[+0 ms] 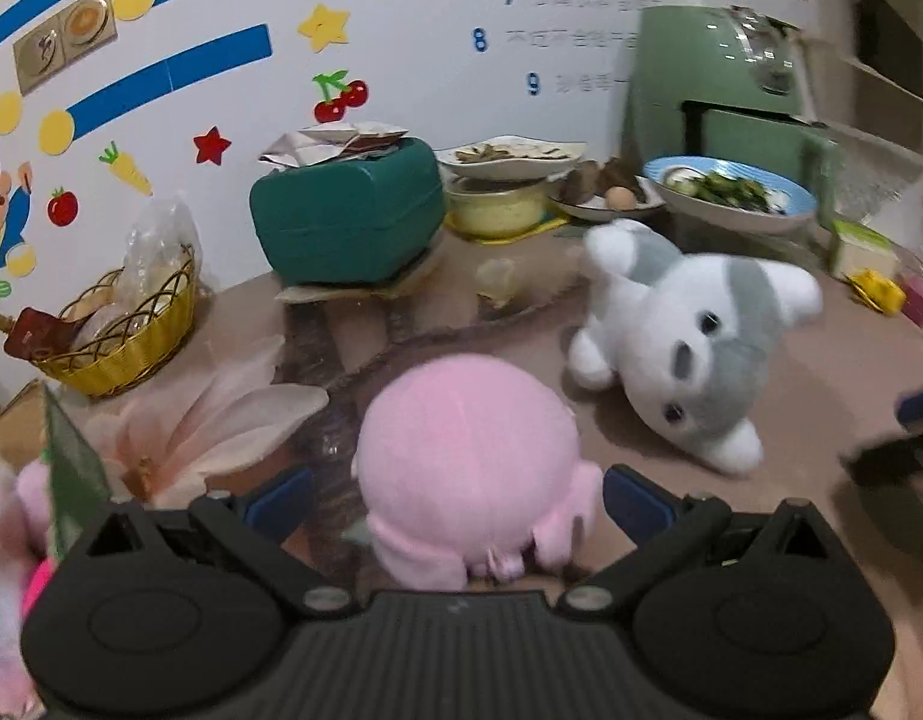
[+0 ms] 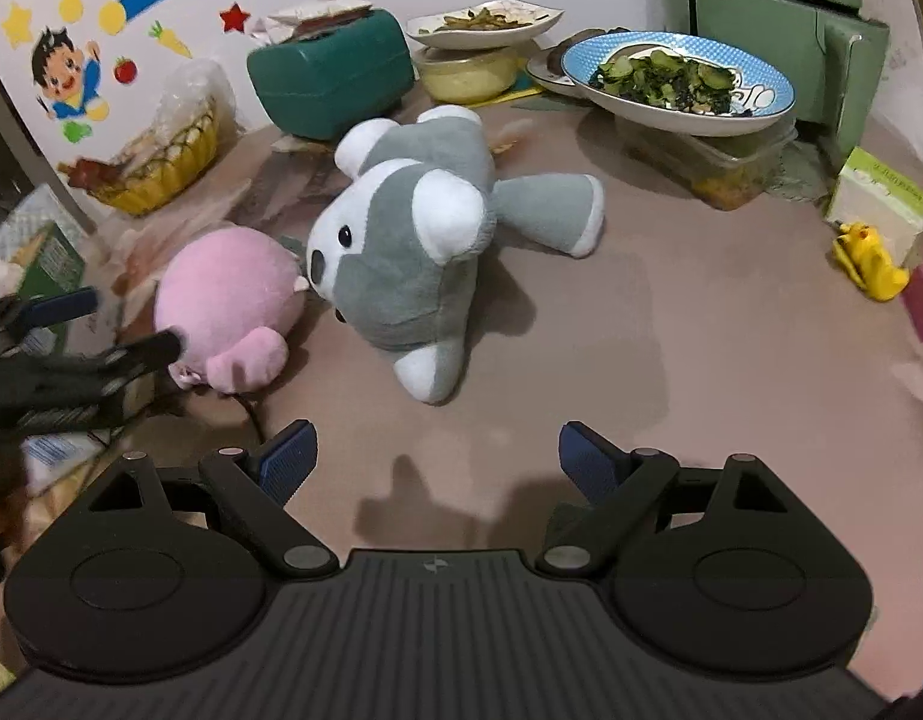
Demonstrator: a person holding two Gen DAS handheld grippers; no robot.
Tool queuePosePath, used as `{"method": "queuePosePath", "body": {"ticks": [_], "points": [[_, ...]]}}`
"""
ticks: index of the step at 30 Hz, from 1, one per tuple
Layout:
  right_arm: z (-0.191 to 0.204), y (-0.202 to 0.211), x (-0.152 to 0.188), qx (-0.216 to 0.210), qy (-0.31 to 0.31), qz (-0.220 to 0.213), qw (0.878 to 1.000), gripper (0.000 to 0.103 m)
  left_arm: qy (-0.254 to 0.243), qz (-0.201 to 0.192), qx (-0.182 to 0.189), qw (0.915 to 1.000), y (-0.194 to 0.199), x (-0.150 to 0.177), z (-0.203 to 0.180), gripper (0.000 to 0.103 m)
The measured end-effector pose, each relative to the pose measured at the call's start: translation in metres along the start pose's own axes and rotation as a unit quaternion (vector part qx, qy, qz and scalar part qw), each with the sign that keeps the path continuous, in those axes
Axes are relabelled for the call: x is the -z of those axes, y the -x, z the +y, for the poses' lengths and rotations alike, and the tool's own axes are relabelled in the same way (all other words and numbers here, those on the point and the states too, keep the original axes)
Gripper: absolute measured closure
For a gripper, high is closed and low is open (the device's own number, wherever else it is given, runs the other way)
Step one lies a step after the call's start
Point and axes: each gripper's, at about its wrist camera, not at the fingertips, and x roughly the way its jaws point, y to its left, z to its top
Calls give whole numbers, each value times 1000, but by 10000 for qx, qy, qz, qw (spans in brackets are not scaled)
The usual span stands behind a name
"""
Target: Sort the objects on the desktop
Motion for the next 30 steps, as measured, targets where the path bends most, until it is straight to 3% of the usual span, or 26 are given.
{"method": "queuePosePath", "body": {"ticks": [6,9,13,21,26,30], "points": [[-11,1,-1,-151,-213,-26,9997,0,-152,401,-321,9986,-42,-16,-12,0],[-10,2,-2,-247,-198,-8,9995,0,-2,428,-235,9988,-54,-20,-15,0],[-8,1,-3,-312,-170,41,9994,0,-60,440,-413,9982,-68,-20,-23,0],[-10,-1,-3,-213,-208,74,9995,0,91,358,-461,9983,-72,-21,-22,0],[-16,-3,-4,-176,-335,96,9992,0,391,284,-255,9985,-64,-15,-12,4],[-20,-3,-3,-172,-393,61,9991,0,955,270,307,9946,-42,-2,6,5]]}}
